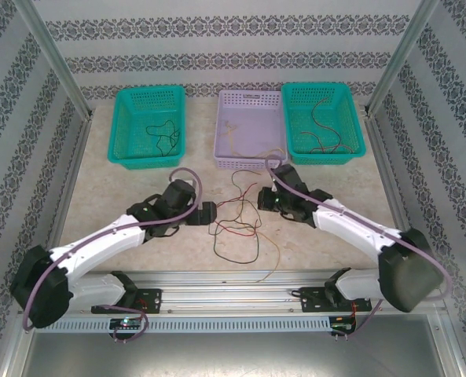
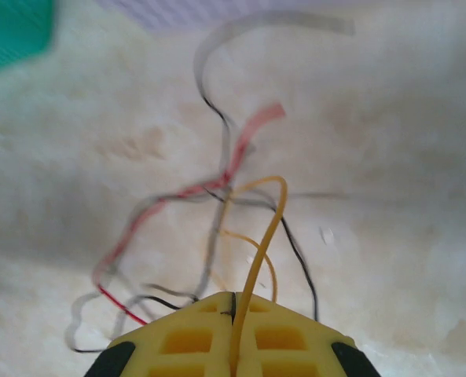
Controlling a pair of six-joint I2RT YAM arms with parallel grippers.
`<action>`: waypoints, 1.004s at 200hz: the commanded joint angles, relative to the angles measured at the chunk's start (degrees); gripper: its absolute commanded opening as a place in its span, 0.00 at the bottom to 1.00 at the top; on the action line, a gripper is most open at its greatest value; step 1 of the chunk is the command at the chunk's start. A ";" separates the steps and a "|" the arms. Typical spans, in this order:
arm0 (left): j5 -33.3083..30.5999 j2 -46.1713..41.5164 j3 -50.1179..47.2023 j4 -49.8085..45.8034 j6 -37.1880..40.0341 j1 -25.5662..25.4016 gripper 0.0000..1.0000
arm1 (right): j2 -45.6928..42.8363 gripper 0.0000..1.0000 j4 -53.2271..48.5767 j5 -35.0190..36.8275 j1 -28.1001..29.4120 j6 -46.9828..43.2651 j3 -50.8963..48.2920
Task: Untangle the cables
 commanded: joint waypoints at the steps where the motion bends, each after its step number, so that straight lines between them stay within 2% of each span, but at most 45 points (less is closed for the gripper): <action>1: 1.62 4.03 -1.39 6.79 -3.11 -3.42 1.00 | -4.08 0.00 -5.63 3.34 -0.75 -4.93 6.89; 71: 3.70 13.04 -1.04 13.75 -2.87 -6.24 1.00 | -4.41 0.00 -16.24 2.29 -0.57 -11.39 27.84; 110: 5.37 18.81 -2.00 18.05 -2.89 -6.42 0.98 | -2.53 0.00 -19.55 -1.04 -0.07 -11.91 38.04; 144: 6.02 22.54 -3.42 21.16 -3.05 -6.59 0.89 | -1.31 0.00 -22.74 -1.08 0.84 -13.17 45.87; 184: 5.43 22.08 -4.78 22.06 -2.97 -6.55 0.77 | 2.59 0.00 -28.23 0.15 -0.96 -16.65 58.13; 201: 4.87 21.05 -5.30 21.93 -2.68 -6.55 0.66 | 4.99 0.00 -29.65 -0.11 -2.36 -17.92 63.51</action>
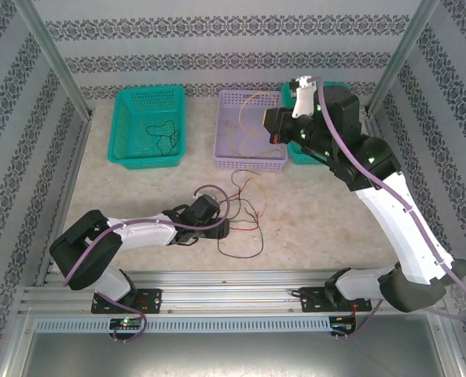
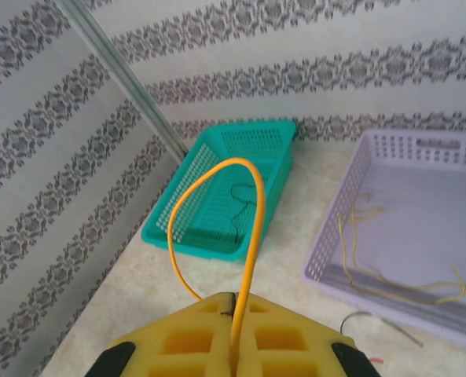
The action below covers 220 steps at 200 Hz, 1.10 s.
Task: Untangle the cables
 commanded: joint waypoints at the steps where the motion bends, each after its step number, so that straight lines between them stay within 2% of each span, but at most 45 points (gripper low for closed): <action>1: 4.35 2.72 -2.49 6.20 -0.20 -0.87 0.65 | 2.62 0.00 -4.13 0.23 -1.84 -3.41 7.44; 32: 4.71 2.55 -2.74 6.80 -0.44 -0.88 0.58 | 11.54 0.00 -10.08 -2.70 -5.19 -6.46 19.35; 55: 5.23 2.39 -3.57 8.17 -0.98 -0.89 0.47 | 18.23 0.00 -11.25 -6.24 -8.41 -5.99 27.60; 86: 5.55 2.39 -4.48 9.00 -1.32 -0.89 0.41 | 29.40 0.00 -17.28 -6.85 -10.39 -6.90 48.72; 101: 5.53 2.26 -5.05 9.47 -1.54 -0.88 0.39 | 34.07 0.00 -18.14 -7.21 -11.51 -7.87 55.06; 147: 5.71 1.12 -5.64 9.75 -1.83 -0.89 0.31 | 41.73 0.00 -12.42 -11.37 -16.67 -4.51 51.54; 191: 5.53 -0.46 -6.27 9.79 -2.07 -0.89 0.24 | 51.71 0.00 -13.70 -12.21 -17.23 -4.54 52.49; 220: 5.44 -2.50 -6.86 9.75 -2.24 -0.89 0.17 | 52.72 0.00 -10.71 -10.84 -16.20 -5.61 43.27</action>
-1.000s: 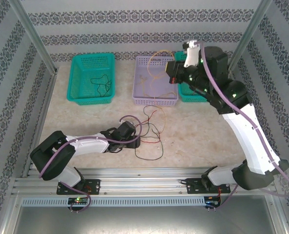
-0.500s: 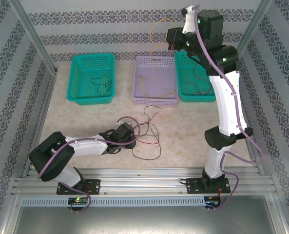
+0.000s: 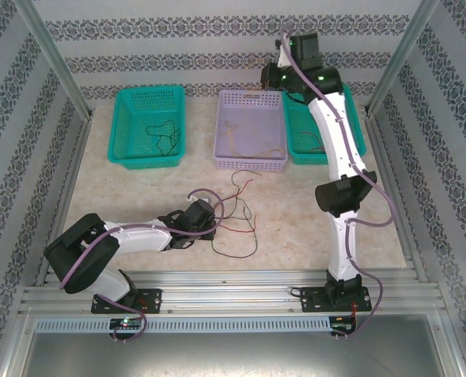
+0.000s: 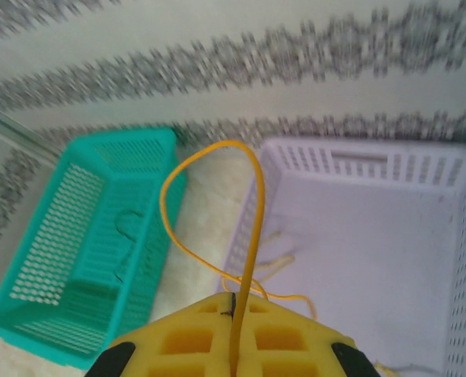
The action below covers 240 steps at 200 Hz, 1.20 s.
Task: Untangle the cables
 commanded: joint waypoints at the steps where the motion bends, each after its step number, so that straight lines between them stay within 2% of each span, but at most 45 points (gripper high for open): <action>1: 9.01 -0.38 -1.45 3.87 -1.43 -1.04 0.17 | -0.16 0.00 2.18 -0.37 1.03 -0.60 -6.03; 58: 7.06 -7.42 0.02 -0.96 -0.16 -1.00 0.00 | 1.66 0.00 4.62 2.55 1.43 -0.08 -16.54; 101: 5.14 -12.39 0.78 -4.25 0.93 -0.97 0.00 | 3.23 0.00 3.82 5.92 0.94 2.01 -19.77; 107: 5.15 -12.52 0.82 -4.46 1.03 -0.91 0.00 | 3.40 0.05 3.69 5.91 0.91 2.12 -19.84; 122: 4.96 -12.82 0.68 -4.76 1.02 -0.91 0.00 | 3.18 0.07 3.27 6.04 1.01 2.18 -19.79; 138: 4.79 -13.17 0.32 -4.58 0.85 -0.97 0.00 | 1.86 0.17 3.08 6.36 1.08 1.84 -19.79; 157: 4.36 -13.90 0.12 -4.72 0.85 -0.92 0.00 | -0.65 0.21 3.81 6.54 1.09 1.52 -20.71; 191: 3.49 -15.34 0.43 -5.21 1.44 -0.96 0.00 | -5.32 0.40 4.84 6.09 1.12 1.63 -22.85; 206: 3.32 -15.92 0.73 -5.34 1.68 -0.91 0.00 | -8.25 0.42 5.07 5.05 1.08 1.65 -24.22; 240: 4.30 -17.42 0.80 -3.00 3.03 -0.91 0.00 | -20.45 0.51 11.76 -1.51 3.84 1.21 -37.36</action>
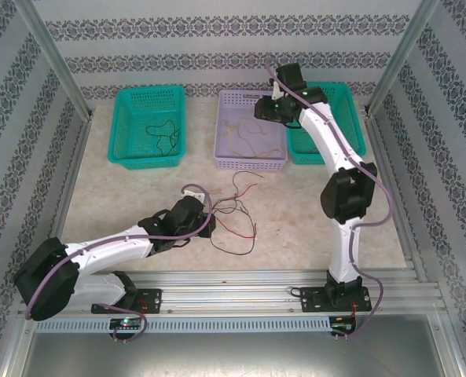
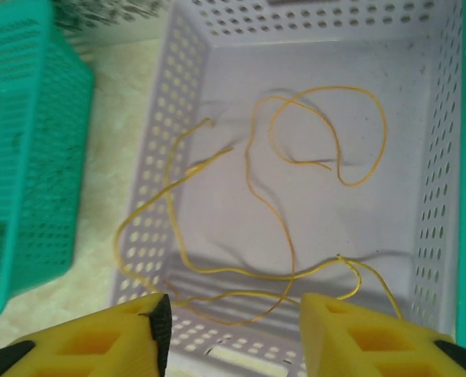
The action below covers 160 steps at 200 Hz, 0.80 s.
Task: Untangle the cables
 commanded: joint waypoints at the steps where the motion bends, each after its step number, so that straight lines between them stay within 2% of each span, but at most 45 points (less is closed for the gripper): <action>1: -0.57 -1.69 1.34 0.70 2.25 -0.69 0.00 | -10.24 0.52 5.40 -5.45 2.80 -0.56 -8.13; 66: 2.76 -2.28 2.64 2.75 6.90 -0.61 0.00 | -37.36 0.58 24.65 -14.37 10.36 2.82 -52.59; 89: 2.11 -3.65 2.71 2.73 7.66 -0.61 0.00 | -44.60 0.59 29.96 -13.18 15.30 5.08 -64.93; 126: 2.25 -4.10 2.97 3.66 6.99 -0.56 0.00 | -50.62 0.60 37.07 -9.94 24.20 6.44 -76.86; 142: 3.14 -3.64 2.97 4.92 6.14 -0.55 0.00 | -50.94 0.60 42.39 -9.93 26.56 8.03 -80.65; 160: 3.86 -2.56 3.13 5.92 5.38 -0.52 0.00 | -49.36 0.60 43.84 -7.92 29.25 7.70 -81.59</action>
